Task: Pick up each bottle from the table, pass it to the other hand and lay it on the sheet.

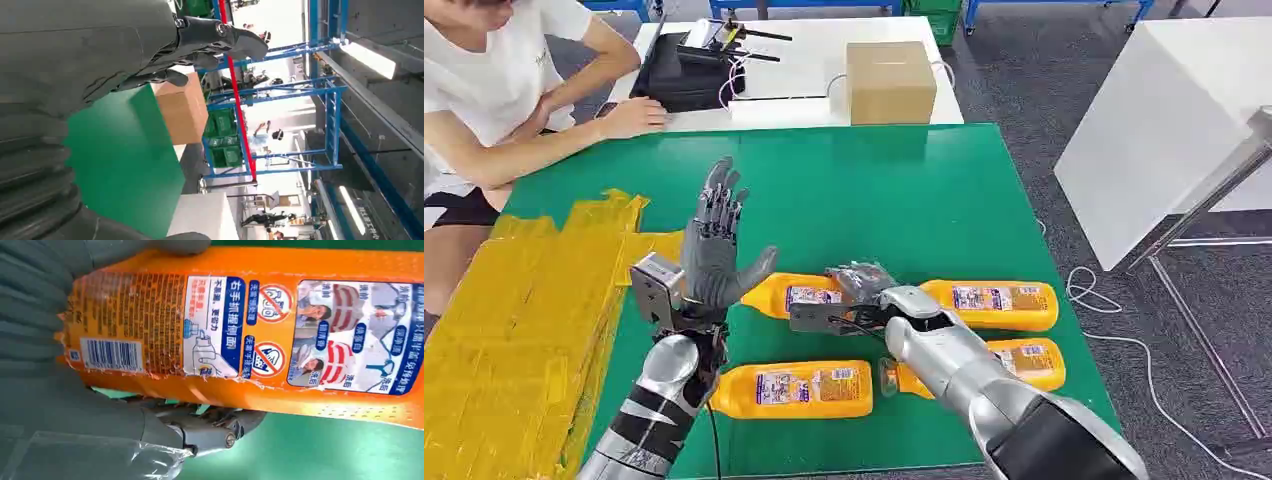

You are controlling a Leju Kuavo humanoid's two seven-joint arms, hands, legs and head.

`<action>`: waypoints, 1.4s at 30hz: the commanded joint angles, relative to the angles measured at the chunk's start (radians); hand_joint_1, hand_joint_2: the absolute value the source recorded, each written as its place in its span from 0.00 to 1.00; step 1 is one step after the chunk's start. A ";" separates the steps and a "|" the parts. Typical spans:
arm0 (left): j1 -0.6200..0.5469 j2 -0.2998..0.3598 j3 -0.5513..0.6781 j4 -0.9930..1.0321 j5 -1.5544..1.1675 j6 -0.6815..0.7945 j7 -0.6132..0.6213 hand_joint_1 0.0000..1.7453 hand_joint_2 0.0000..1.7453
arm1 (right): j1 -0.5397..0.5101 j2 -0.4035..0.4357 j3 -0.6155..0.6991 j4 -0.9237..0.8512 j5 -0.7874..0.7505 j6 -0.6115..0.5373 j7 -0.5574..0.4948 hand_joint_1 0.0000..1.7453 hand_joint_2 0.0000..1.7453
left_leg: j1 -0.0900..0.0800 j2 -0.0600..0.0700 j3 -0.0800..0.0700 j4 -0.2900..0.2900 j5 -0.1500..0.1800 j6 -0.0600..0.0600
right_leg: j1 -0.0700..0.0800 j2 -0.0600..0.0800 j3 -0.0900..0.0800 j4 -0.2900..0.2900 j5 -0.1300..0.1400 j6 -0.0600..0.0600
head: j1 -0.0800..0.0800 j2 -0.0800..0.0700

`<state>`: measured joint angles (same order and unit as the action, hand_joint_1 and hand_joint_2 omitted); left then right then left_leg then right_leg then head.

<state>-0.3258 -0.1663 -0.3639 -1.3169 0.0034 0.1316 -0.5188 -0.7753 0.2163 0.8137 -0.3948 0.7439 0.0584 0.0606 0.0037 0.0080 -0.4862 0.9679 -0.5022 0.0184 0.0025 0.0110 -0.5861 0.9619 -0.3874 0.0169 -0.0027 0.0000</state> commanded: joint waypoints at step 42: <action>-0.091 0.143 -0.045 0.049 0.192 -0.350 0.208 0.00 1.00 | 0.552 -0.044 -0.560 -0.930 -0.692 -0.322 -0.678 1.00 1.00 | 0.000 -0.004 -0.001 0.000 -0.001 -0.001 | 0.000 -0.004 0.000 0.000 -0.001 0.000 | 0.000 0.000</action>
<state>-0.2878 -0.0645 -0.3532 -1.4053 0.1915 -0.1946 -0.3437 -0.2229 0.1717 0.2174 -1.2833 0.0622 -0.3112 -0.6092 0.0038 0.0061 -0.4889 0.9677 -0.5025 0.0184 0.0026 0.0092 -0.5881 0.9616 -0.3876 0.0168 -0.0027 0.0000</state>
